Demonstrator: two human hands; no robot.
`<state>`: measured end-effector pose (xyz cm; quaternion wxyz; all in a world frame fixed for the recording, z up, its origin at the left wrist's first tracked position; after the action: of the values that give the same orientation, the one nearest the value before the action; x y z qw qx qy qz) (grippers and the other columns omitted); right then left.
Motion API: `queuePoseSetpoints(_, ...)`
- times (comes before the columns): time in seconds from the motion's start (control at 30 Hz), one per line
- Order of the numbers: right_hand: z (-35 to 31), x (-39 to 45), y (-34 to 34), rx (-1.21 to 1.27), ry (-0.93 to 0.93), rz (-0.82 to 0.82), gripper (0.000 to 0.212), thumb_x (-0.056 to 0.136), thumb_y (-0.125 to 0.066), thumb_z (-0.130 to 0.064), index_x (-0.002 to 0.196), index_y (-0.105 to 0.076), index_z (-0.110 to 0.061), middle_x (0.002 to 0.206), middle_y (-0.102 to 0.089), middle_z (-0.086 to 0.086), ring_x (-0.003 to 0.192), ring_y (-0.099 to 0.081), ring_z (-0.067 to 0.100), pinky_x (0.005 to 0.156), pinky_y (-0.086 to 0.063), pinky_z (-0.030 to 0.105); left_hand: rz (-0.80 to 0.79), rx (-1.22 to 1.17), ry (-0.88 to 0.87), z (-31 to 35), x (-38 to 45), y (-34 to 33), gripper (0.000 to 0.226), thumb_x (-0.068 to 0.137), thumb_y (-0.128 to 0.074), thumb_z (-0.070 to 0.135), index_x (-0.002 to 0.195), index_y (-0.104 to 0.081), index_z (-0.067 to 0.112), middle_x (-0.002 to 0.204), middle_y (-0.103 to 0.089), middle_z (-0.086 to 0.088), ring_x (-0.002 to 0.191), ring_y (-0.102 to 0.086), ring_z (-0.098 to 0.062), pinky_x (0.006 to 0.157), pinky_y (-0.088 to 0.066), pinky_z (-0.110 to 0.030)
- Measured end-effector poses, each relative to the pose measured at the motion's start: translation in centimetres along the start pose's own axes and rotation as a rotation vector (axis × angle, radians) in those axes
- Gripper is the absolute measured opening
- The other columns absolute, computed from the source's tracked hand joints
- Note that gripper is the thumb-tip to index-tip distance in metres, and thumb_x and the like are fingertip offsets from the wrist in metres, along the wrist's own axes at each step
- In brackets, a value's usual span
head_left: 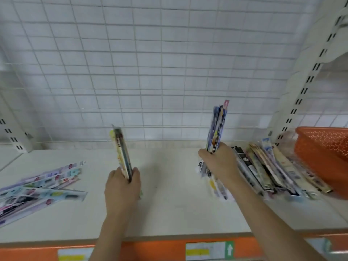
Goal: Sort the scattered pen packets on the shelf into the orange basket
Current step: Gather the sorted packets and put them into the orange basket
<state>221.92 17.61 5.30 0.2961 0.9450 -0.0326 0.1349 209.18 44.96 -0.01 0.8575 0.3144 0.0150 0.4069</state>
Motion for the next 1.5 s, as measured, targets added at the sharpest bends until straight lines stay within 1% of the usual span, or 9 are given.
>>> queuePoseSetpoints(0.23, 6.0, 3.4, 7.8, -0.42, -0.313, -0.418, 0.032, 0.077, -0.058, -0.021, 0.06, -0.034, -0.009, 0.058, -0.026, 0.001, 0.048, -0.024, 0.015, 0.05, -0.02, 0.026, -0.067, -0.032, 0.065, 5.0, -2.3, -3.7, 0.036, 0.086, -0.055, 0.024, 0.055, -0.057, 0.007, 0.079, -0.063, -0.022, 0.061, -0.057, -0.028, 0.055, -0.039, -0.03)
queuePoseSetpoints(0.3, 8.3, 3.0, 8.1, -0.527, -0.38, -0.562, 0.031, 0.078, -0.058, -0.024, 0.09, -0.058, 0.004, 0.073, -0.044, 0.008, 0.057, -0.042, 0.017, 0.056, -0.034, 0.027, -0.095, -0.035, 0.067, 6.5, -3.8, -5.5, 0.036, 0.085, -0.055, 0.024, 0.053, -0.056, 0.009, 0.078, -0.062, -0.022, 0.059, -0.058, -0.028, 0.053, -0.04, -0.03)
queuePoseSetpoints(0.4, 10.1, 2.6, 6.9, -0.559, -0.348, -0.636, 0.062, 0.082, -0.057, -0.025, 0.138, -0.037, -0.005, 0.11, -0.056, 0.012, 0.086, -0.058, 0.018, 0.066, -0.047, 0.028, -0.139, -0.005, 0.039, 8.3, -6.0, -7.8, 0.038, 0.085, -0.056, 0.024, 0.05, -0.051, 0.01, 0.075, -0.059, -0.019, 0.059, -0.056, -0.026, 0.051, -0.037, -0.029)
queuePoseSetpoints(0.57, 9.9, 3.8, 5.7, -0.471, -0.148, -0.471, 0.081, 0.082, -0.066, -0.036, 0.14, -0.019, -0.004, 0.086, -0.052, -0.002, 0.065, -0.048, 0.01, 0.045, -0.035, 0.02, -0.2, 0.085, 0.045, 8.8, -7.3, -8.8, 0.037, 0.085, -0.054, 0.024, 0.053, -0.05, 0.007, 0.064, -0.064, -0.019, 0.052, -0.053, -0.023, 0.049, -0.04, -0.028)
queuePoseSetpoints(0.77, 8.2, 3.7, 6.4, -0.726, 0.152, -0.249, 0.061, 0.09, -0.047, -0.052, 0.128, -0.039, -0.006, 0.124, -0.049, 0.013, 0.11, -0.053, 0.028, 0.077, -0.045, 0.035, -0.322, 0.166, 0.11, 9.7, -7.9, -9.4, 0.032, 0.083, -0.054, 0.025, 0.058, -0.058, 0.005, 0.049, -0.057, -0.003, 0.047, -0.052, -0.018, 0.048, -0.041, -0.025)
queuePoseSetpoints(1.07, 10.5, 4.3, 11.3, -0.647, 0.157, -0.198, 0.04, 0.097, -0.034, -0.041, 0.113, -0.059, -0.015, 0.115, -0.057, 0.007, 0.115, -0.05, 0.028, 0.103, -0.034, 0.039, -0.559, 0.237, 0.11, 12.5, -9.2, -15.1, 0.035, 0.083, -0.055, 0.02, 0.054, -0.035, 0.014, 0.047, -0.038, 0.003, 0.042, -0.037, -0.013, 0.038, -0.031, -0.016)
queuePoseSetpoints(1.27, 13.2, 3.5, 12.8, -0.575, 0.149, -0.179, 0.029, 0.095, -0.038, -0.037, 0.1, -0.06, -0.019, 0.098, -0.06, 0.002, 0.104, -0.054, 0.024, 0.099, -0.04, 0.036, -0.721, 0.36, 0.037, 15.0, -8.8, -19.8, 0.02, 0.083, -0.058, 0.028, 0.081, -0.049, 0.011, 0.071, -0.052, -0.003, 0.061, -0.052, -0.016, 0.054, -0.052, -0.026)
queuePoseSetpoints(1.4, 13.7, 3.0, 12.8, -0.535, 0.142, -0.164, 0.029, 0.095, -0.04, -0.035, 0.1, -0.062, -0.017, 0.1, -0.059, 0.003, 0.102, -0.052, 0.022, 0.089, -0.043, 0.032, -0.671, 0.576, -0.03, 15.0, -8.3, -20.6, 0.087, 0.082, -0.055, 0.058, 0.138, -0.022, -0.001, 0.12, -0.053, -0.014, 0.101, -0.056, -0.026, 0.072, -0.048, -0.03)
queuePoseSetpoints(1.5, 13.7, 3.3, 12.6, -0.541, 0.147, -0.149, 0.028, 0.094, -0.041, -0.035, 0.1, -0.062, -0.017, 0.1, -0.059, 0.003, 0.103, -0.053, 0.023, 0.09, -0.043, 0.033, -0.532, 0.573, -0.078, 15.4, -8.1, -20.2, 0.081, 0.084, -0.043, 0.065, 0.135, -0.025, 0.005, 0.125, -0.051, -0.015, 0.112, -0.054, -0.033, 0.088, -0.048, -0.038)
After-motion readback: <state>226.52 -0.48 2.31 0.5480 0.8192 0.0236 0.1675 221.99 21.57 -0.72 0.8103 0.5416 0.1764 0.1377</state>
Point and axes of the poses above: each hand's wrist, its own x-axis towards the middle knuckle, its own y-axis out of the back of the hand, z = x × y, the point moved 10 cm from there along x, towards the middle knuckle
